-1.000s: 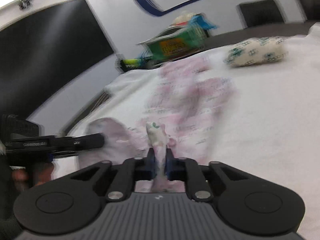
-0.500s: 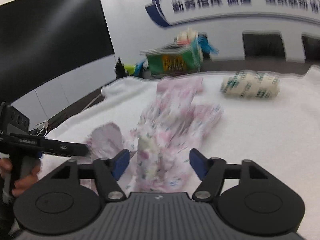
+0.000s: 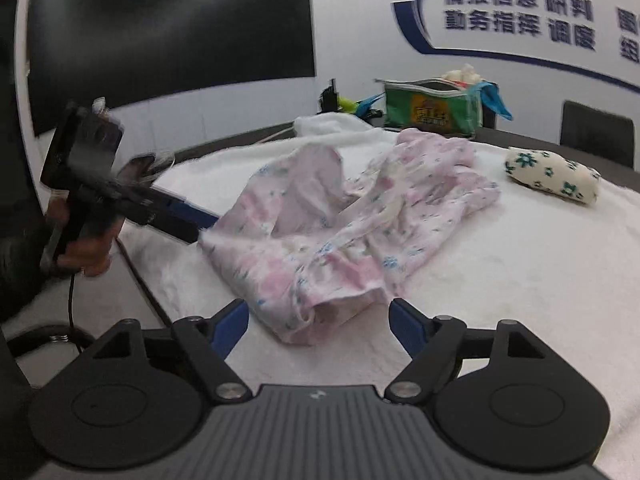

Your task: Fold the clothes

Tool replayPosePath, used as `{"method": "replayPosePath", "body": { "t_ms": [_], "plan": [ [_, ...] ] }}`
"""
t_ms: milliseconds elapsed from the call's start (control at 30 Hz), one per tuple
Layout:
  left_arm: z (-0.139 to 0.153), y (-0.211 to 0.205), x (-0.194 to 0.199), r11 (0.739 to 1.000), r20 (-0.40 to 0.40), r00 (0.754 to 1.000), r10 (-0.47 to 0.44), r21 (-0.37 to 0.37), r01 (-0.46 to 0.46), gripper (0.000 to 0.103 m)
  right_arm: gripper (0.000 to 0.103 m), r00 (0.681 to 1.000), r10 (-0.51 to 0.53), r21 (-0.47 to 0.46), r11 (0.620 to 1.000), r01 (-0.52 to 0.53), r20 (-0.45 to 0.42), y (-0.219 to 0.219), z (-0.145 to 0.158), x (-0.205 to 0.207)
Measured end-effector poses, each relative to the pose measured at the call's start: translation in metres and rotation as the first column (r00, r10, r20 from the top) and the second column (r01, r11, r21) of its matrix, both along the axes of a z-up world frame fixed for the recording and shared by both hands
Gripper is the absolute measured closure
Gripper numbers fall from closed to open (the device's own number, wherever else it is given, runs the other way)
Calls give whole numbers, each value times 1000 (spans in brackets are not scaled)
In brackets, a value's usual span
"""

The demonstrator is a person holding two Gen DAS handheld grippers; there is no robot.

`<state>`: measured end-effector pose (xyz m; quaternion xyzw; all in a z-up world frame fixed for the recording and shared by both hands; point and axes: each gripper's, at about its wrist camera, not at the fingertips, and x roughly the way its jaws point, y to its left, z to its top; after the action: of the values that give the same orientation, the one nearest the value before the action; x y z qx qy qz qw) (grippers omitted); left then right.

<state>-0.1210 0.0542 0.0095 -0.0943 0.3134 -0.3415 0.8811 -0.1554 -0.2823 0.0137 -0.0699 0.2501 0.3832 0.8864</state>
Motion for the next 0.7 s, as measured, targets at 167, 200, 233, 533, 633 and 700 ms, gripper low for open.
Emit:
{"method": "replayPosePath", "body": {
  "t_ms": [167,200,233,533,633,700],
  "plan": [
    [-8,-2,3,1000,-42,999,0,23,1,95,85,999,35,68,997,-33,-30,5,-11,13],
    [-8,1,1,1000,-47,999,-6,6,6,98,88,998,48,85,995,-45,-35,6,-12,15],
    [-7,3,-2,1000,-51,999,-13,-10,13,100,98,997,65,97,993,-60,-44,8,-13,16],
    [-4,19,-43,995,-76,994,-79,-59,75,77,92,956,237,136,967,-215,-174,0,-1,-4],
    [5,34,-40,994,-52,998,-33,-110,27,53,53,979,147,167,978,-122,-144,-17,7,-4],
    [14,43,-34,988,-34,999,10,-152,-15,48,42,990,73,192,980,-49,-121,-25,14,-3]
  ]
}}
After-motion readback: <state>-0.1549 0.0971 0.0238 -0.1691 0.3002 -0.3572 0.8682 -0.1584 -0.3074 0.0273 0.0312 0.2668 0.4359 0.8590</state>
